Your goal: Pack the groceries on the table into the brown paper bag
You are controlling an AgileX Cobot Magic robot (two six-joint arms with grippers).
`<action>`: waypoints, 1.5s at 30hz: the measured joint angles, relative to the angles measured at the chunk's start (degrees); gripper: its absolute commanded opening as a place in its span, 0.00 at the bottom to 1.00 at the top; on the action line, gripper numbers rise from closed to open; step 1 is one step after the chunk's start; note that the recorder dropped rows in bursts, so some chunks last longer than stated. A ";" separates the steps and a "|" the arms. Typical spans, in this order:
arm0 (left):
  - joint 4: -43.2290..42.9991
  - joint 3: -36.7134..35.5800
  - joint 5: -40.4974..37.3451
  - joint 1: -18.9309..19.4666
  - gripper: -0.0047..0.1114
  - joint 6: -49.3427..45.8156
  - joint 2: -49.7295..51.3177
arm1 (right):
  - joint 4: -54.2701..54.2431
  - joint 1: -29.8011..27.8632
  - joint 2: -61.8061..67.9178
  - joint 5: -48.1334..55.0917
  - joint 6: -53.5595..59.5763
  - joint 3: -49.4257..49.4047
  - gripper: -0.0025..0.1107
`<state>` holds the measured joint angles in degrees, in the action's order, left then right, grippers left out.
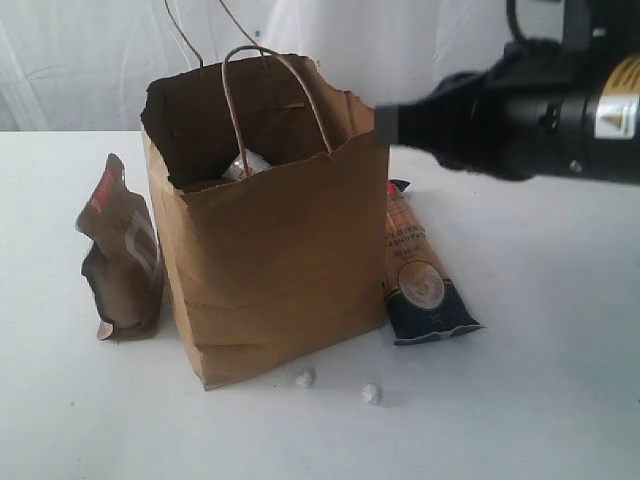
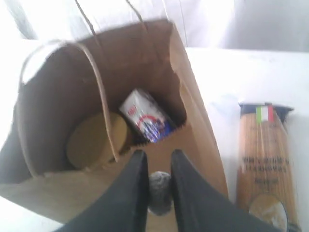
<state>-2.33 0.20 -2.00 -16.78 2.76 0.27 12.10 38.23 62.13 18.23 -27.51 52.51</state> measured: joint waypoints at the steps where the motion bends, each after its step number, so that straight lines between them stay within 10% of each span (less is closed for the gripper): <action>1: 0.00 0.00 0.00 0.00 0.04 0.00 0.00 | 0.00 0.00 0.00 0.14 0.04 1.57 0.15; 16: 0.00 0.00 0.00 0.00 0.04 0.00 0.00 | -3.91 0.00 15.41 1.45 6.37 16.15 0.16; 26: 0.00 0.00 0.00 0.00 0.04 0.00 0.00 | -4.64 0.00 20.86 1.55 8.64 20.96 0.44; 45: 0.00 0.00 0.00 0.00 0.04 0.00 0.00 | -3.87 0.00 3.38 11.88 14.42 16.97 0.44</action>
<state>-2.33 0.20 -2.00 -16.78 2.76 0.27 8.24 38.23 65.51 30.11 -13.09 69.48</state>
